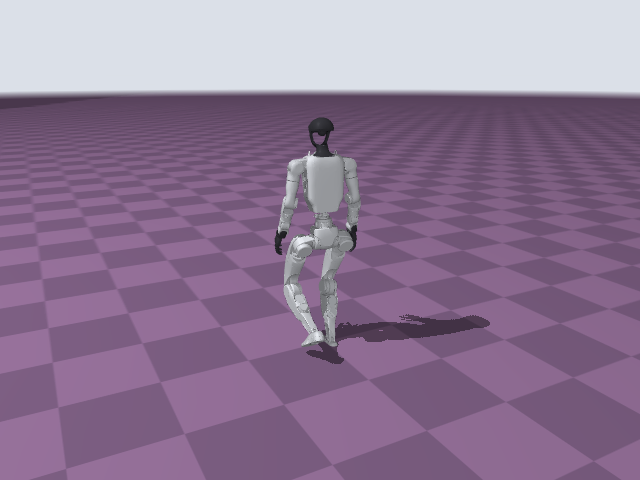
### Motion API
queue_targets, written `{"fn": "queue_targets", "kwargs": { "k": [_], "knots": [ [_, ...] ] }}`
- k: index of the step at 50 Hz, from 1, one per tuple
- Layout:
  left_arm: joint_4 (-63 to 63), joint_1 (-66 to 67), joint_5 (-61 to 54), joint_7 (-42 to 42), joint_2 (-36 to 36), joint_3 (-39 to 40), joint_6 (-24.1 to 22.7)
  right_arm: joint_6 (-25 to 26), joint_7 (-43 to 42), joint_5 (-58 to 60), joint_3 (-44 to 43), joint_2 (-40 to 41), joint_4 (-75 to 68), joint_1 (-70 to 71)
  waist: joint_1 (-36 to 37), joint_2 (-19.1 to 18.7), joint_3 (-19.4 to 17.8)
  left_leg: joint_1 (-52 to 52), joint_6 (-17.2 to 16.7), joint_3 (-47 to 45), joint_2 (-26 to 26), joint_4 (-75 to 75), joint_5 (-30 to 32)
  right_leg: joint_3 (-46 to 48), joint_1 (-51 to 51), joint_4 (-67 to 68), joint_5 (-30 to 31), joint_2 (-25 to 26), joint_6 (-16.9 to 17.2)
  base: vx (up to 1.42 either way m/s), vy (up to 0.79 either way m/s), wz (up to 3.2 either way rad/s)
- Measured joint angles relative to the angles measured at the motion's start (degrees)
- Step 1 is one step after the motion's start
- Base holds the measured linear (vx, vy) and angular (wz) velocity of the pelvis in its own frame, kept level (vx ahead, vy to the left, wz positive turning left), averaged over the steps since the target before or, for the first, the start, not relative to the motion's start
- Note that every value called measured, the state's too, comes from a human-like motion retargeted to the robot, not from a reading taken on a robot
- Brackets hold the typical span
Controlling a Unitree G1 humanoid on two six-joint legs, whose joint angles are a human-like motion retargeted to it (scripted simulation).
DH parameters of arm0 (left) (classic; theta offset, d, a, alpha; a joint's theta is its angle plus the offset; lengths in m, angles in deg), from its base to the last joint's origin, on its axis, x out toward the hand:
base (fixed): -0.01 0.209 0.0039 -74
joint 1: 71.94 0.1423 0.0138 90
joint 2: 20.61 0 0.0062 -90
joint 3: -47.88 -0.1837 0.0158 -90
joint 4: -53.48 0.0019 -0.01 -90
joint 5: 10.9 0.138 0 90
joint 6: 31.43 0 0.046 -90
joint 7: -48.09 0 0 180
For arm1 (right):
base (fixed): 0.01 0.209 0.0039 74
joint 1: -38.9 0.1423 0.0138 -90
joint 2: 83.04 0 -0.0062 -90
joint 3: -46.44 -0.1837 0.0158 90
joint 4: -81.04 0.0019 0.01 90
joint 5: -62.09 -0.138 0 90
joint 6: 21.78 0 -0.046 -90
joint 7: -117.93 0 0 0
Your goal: Walk
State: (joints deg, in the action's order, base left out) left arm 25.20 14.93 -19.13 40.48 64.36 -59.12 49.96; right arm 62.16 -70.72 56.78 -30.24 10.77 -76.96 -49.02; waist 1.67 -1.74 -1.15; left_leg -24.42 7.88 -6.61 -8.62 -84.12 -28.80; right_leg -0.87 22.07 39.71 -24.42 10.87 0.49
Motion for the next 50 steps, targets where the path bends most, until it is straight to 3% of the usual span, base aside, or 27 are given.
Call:
{"fn": "queue_targets", "kwargs": {
  "k": [5, 10, 16, 19, 23, 25, 26, 30, 32, 38, 40, 45, 48, 50],
  "knots": [
    [2.05, 6.13, 0.80, 0.96, -1.02, 0.14, -0.11, -1.09, -1.37, 0.06, 0.81, -0.43, 5.64, 5.71, 3.46, 3.52, -1.65, -8.81, 0.81, -2.22, 4.82, 16.90, -5.19, -2.28, -9.92, -5.07, -2.44, -2.91, 0.96, 0.00, 0.00, 0.00],
    [4.28, 10.64, 0.45, 1.48, -2.32, 1.59, 0.03, -2.30, -1.85, 1.15, 1.51, -1.22, 10.30, 10.98, 4.92, 6.81, -1.38, -9.65, -1.78, -1.13, 13.54, 49.19, -0.91, -2.57, -16.51, -8.61, -5.06, -8.07, 1.53, 0.00, 0.00, 0.00],
    [6.35, 13.75, -1.11, 1.52, -3.63, 3.42, 0.01, -2.27, -0.97, 2.39, 2.78, -0.91, 12.63, 12.53, 6.31, 10.39, -0.44, -9.12, -0.45, 0.50, 20.24, 52.75, 2.89, -4.53, -19.56, 1.34, -8.67, -12.20, 3.66, 0.00, 0.00, -0.03],
    [7.30, 13.49, -1.85, 1.38, -3.64, 3.59, 0.13, -1.81, 0.90, 2.53, 3.51, 0.32, 11.10, 10.99, 6.04, 13.55, -0.22, -6.78, 1.69, -0.07, 24.45, 49.48, 4.04, -5.86, -19.86, 10.87, -4.02, -15.47, 7.67, 0.00, 0.00, 0.00],
    [6.45, 10.05, -2.53, 1.26, -2.57, 3.75, 0.53, -0.93, 5.11, 1.78, 4.25, 2.40, 6.77, 8.41, 4.42, 17.17, -0.33, 0.02, 4.31, -0.15, 29.42, 52.31, 3.54, -7.35, -13.38, 29.47, 12.90, -18.92, 14.16, 0.00, 0.00, 0.00],
    [5.28, 7.40, -2.48, 1.03, -1.67, 3.36, 0.51, -0.26, 6.75, 1.99, 4.60, 2.95, 4.51, 7.36, 3.14, 17.23, -0.60, 4.46, 4.85, 0.50, 30.00, 55.09, 2.51, -6.97, -8.07, 37.67, 16.91, -20.03, 14.48, 0.00, 0.00, 0.00],
    [4.56, 6.43, -2.36, 0.75, -1.27, 2.86, 0.32, 0.04, 7.07, 2.35, 4.89, 3.08, 3.66, 6.19, 2.20, 17.23, -0.77, 6.47, 4.94, 0.73, 30.34, 55.39, 1.40, -6.50, -5.54, 40.80, 15.15, -21.41, 13.55, 0.00, 0.06, -0.06],
    [1.89, 0.57, -2.15, -0.35, 0.86, 1.67, -0.07, 0.84, 7.61, 3.53, 4.77, 2.44, 0.49, 2.90, -0.84, 15.39, -1.84, 17.33, 4.15, 2.65, 29.60, 62.25, -0.34, -4.01, 5.22, 43.98, 5.83, -24.33, 8.46, 0.00, 0.03, -0.08],
    [0.49, -3.27, -2.43, -0.89, 1.99, 1.81, -0.07, 1.04, 7.54, 3.71, 3.95, 1.59, -0.68, 2.00, -1.87, 12.28, -2.69, 24.17, 3.27, 4.27, 27.05, 68.99, 0.30, -1.62, 9.00, 37.55, 3.37, -22.25, 6.91, 0.00, 0.00, 0.00],
    [-3.55, -10.17, -1.97, -2.33, 3.90, 1.30, -2.00, 1.59, 7.00, 3.58, 1.33, 0.23, -3.05, -2.84, -4.41, 6.41, -3.53, 35.02, 0.96, 6.01, 21.14, 75.77, -1.59, -0.98, 11.99, 2.49, 2.25, -13.20, 8.84, 0.01, -0.01, 0.22],
    [-4.44, -10.73, -1.19, -2.62, 3.95, 1.08, -2.66, 1.72, 6.90, 3.80, 1.00, 0.08, -3.68, -4.36, -4.53, 6.15, -3.47, 36.32, 0.40, 6.07, 20.69, 73.49, -3.53, -2.82, 12.17, -2.98, 1.70, -11.30, 9.41, -0.01, -0.03, 0.22],
    [-4.15, -8.16, -1.13, -2.37, 2.12, 1.23, -3.00, 1.61, 5.66, 3.15, 0.34, 0.19, -5.42, -5.87, -4.40, 3.03, -3.14, 34.75, -2.53, 6.03, 16.41, 51.49, -8.86, -2.01, 8.45, 1.41, 5.10, -6.41, 7.13, 0.01, -0.03, 0.06],
    [-2.21, -4.05, -1.20, -1.53, -0.02, 1.08, -2.71, 1.09, 4.11, 1.70, 0.33, 0.43, -5.42, -5.13, -3.66, -0.88, -2.20, 25.37, -5.98, 4.55, 9.42, 26.20, -3.33, 0.48, 6.37, 4.11, 4.84, -1.88, 3.99, -0.04, -0.06, 0.06],
    [-0.94, -1.77, -0.45, -0.74, -1.06, 0.55, -2.06, 0.71, 2.94, 1.50, 0.57, 0.38, -4.22, -3.76, -2.34, -2.67, -0.87, 16.63, -6.20, 3.27, 4.56, 11.93, 1.92, 1.63, 5.29, 3.44, 3.66, 0.17, 1.87, -0.04, -0.05, 0.07]
  ]
}}
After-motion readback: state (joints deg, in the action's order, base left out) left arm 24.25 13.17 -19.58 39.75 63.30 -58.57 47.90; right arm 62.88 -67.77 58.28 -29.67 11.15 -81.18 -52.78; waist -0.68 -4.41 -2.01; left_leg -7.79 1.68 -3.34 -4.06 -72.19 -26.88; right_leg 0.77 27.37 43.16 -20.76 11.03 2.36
